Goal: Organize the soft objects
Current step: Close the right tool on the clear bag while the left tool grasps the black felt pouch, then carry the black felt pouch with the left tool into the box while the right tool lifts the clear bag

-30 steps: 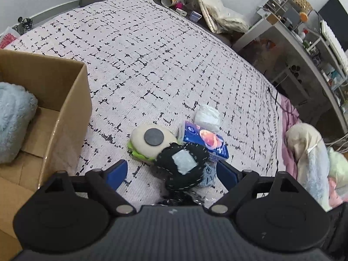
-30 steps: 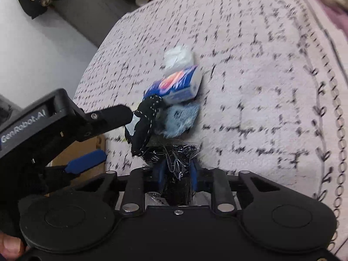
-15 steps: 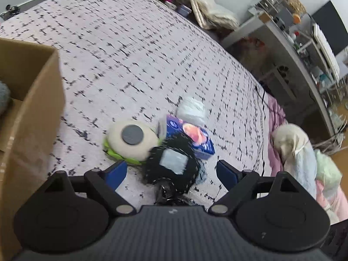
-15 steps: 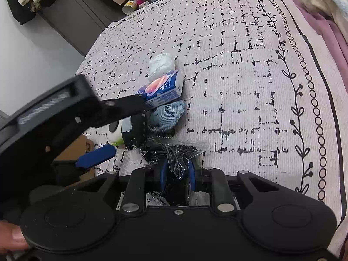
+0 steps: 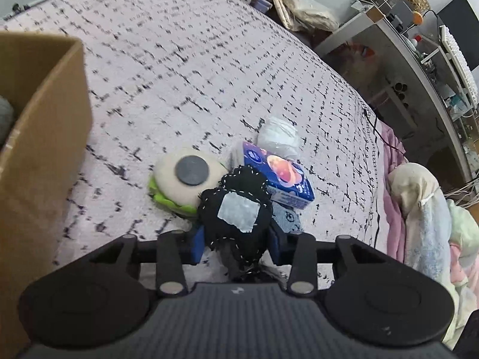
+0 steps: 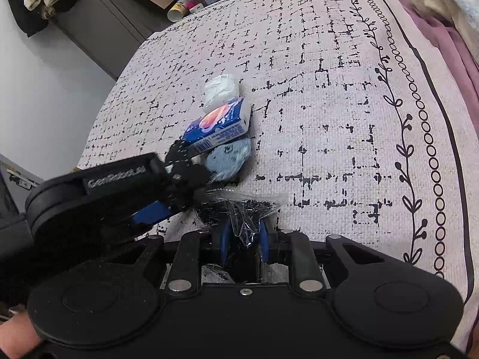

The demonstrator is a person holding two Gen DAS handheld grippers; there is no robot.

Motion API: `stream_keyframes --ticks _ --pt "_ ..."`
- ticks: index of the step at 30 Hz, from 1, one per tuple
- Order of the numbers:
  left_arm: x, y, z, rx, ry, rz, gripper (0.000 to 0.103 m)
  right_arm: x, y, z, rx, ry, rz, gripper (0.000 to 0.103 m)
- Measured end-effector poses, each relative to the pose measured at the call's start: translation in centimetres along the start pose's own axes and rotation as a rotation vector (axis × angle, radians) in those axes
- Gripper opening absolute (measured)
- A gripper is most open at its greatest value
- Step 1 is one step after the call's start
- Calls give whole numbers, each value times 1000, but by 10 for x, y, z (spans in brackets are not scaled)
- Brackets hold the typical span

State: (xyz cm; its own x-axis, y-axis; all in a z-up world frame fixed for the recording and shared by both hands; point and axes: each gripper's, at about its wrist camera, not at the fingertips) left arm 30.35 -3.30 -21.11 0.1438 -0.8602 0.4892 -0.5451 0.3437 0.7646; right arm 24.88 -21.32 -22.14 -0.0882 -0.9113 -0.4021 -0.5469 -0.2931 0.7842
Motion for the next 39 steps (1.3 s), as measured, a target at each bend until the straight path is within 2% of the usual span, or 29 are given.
stream_keyframes --ticks 9,21,39 --pt "14 40 -2 80 -33 -6 39 3 28 -3 52 -6 -48 20" --pt "28 89 1 131 -56 -71 39 -5 65 -11 144 19 -132 20" --pt "12 159 6 223 -27 -160 39 -25 92 -14 217 111 -193 20"
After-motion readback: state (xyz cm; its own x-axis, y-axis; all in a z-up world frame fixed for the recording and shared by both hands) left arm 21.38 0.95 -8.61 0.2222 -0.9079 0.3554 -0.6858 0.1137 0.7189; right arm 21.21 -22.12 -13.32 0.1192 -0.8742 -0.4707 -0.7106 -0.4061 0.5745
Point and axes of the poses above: each gripper's, at about its wrist camera, not at the fingertips, and y roughly against the way its jaws point, x to its right, z to its underside, and after that the axes turned 2 degrees about y, right-handed
